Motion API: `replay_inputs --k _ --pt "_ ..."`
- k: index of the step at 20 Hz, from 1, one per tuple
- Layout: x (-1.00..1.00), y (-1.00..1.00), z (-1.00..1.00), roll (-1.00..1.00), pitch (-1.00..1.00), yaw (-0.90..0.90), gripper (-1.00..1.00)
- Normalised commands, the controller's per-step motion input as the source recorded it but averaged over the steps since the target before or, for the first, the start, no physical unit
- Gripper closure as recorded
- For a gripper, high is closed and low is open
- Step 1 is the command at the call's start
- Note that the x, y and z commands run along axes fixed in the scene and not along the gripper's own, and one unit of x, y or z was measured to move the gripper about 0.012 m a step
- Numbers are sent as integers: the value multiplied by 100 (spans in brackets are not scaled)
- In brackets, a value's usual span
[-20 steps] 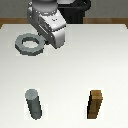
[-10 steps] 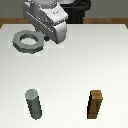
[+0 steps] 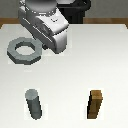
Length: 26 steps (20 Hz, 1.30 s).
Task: Put the loop with the handle onto the peg.
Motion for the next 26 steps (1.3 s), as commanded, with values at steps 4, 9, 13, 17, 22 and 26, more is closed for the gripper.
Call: replay_inputs --k 4,9,13,17,22,26 --pt "25 0 0 0 0 0 100" --pt "100 0 0 0 0 0 100" --pt "75 25 0 0 0 0 100" --pt "0 50 0 0 0 0 100" --pt "0 0 -40 0 0 0 100" --pt "25 0 -50 0 0 0 100"
